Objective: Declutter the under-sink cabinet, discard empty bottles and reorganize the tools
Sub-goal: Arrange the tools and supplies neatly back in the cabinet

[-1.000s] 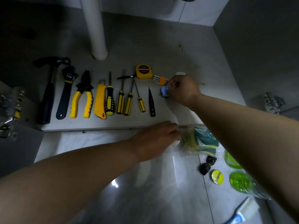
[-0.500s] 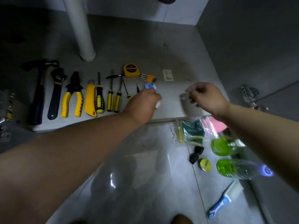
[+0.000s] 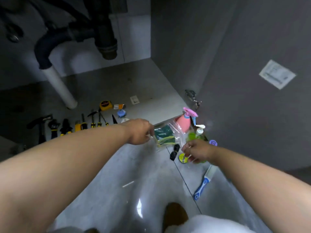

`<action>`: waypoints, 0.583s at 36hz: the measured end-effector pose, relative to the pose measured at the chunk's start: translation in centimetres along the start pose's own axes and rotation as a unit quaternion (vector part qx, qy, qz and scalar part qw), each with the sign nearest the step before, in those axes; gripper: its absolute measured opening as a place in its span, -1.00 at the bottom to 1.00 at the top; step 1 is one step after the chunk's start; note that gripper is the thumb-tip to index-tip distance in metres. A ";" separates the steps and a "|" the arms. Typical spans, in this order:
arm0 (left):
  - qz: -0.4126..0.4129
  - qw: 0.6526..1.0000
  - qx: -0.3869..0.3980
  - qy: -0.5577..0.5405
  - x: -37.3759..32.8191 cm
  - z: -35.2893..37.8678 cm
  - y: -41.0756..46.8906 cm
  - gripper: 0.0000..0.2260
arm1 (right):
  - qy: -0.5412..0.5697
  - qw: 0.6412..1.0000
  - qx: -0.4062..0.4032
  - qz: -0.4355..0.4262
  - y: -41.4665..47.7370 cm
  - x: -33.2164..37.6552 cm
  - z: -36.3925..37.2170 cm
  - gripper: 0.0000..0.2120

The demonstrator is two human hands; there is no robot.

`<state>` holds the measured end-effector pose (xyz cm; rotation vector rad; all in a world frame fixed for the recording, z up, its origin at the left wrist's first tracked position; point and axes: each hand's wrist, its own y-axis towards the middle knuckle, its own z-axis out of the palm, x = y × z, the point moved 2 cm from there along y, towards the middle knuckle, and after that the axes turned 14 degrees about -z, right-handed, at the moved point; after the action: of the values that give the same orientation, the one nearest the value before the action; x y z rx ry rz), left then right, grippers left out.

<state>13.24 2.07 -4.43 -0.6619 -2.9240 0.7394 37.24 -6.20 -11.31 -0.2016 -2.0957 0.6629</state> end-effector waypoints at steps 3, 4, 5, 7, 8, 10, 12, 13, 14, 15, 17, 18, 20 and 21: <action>-0.020 0.997 0.068 0.015 -1.2 0.0 -1.5 -0.71 | 0.035 0.999 0.017 0.026 -2.6 -2.0 1.0 -0.86; -0.026 0.995 0.095 0.025 -1.6 0.1 -1.9 -0.69 | 0.043 0.998 0.023 0.037 -3.2 -2.7 1.4 -0.86; -0.029 0.992 0.119 0.036 -1.8 0.4 -2.1 -0.68 | 0.047 0.998 0.027 0.044 -3.6 -3.4 1.8 -0.86; -0.029 0.987 0.146 0.052 -2.5 1.0 -2.0 -0.67 | 0.042 0.997 0.032 0.052 -3.8 -4.6 2.5 -0.89; -0.027 0.987 0.151 0.054 -2.8 1.5 -1.8 -0.66 | 0.035 0.997 0.032 0.054 -3.6 -5.2 2.8 -0.89; -0.018 0.987 0.154 0.045 -3.6 2.9 -0.9 -0.65 | 0.019 0.998 0.024 0.055 -2.5 -6.8 3.4 -0.80; -0.011 0.988 0.155 0.020 -4.4 4.8 0.5 -0.65 | -0.002 0.999 0.008 0.043 -1.0 -8.1 3.9 -0.68; -0.007 0.987 0.158 0.004 -4.8 5.9 1.2 -0.65 | -0.027 0.999 0.000 0.029 -0.1 -8.7 4.1 -0.61; 0.000 0.987 0.161 -0.014 -5.2 7.0 2.0 -0.64 | -0.064 0.998 -0.006 0.016 0.8 -9.3 4.3 -0.55; 0.006 0.985 0.167 -0.030 -5.6 8.3 2.8 -0.63 | -0.102 0.995 -0.011 0.005 1.7 -9.8 4.5 -0.50; 0.018 0.982 0.182 -0.053 -6.3 10.5 4.3 -0.58 | -0.149 0.989 -0.013 -0.011 3.3 -10.5 5.0 -0.43; 0.022 0.980 0.189 -0.064 -6.5 11.6 5.0 -0.55 | -0.155 0.988 -0.012 -0.017 3.9 -10.8 5.3 -0.42; 0.024 0.976 0.197 -0.091 -6.9 13.5 6.4 -0.51 | -0.163 0.986 -0.014 -0.025 5.0 -11.3 5.8 -0.40; 0.027 0.974 0.196 -0.105 -7.1 14.5 7.1 -0.50 | -0.168 0.985 -0.017 -0.027 5.5 -11.5 6.0 -0.39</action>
<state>20.24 -1.68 -20.13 -0.6568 -2.8091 1.4248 38.53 -8.20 -25.15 -0.0530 -2.4267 0.6659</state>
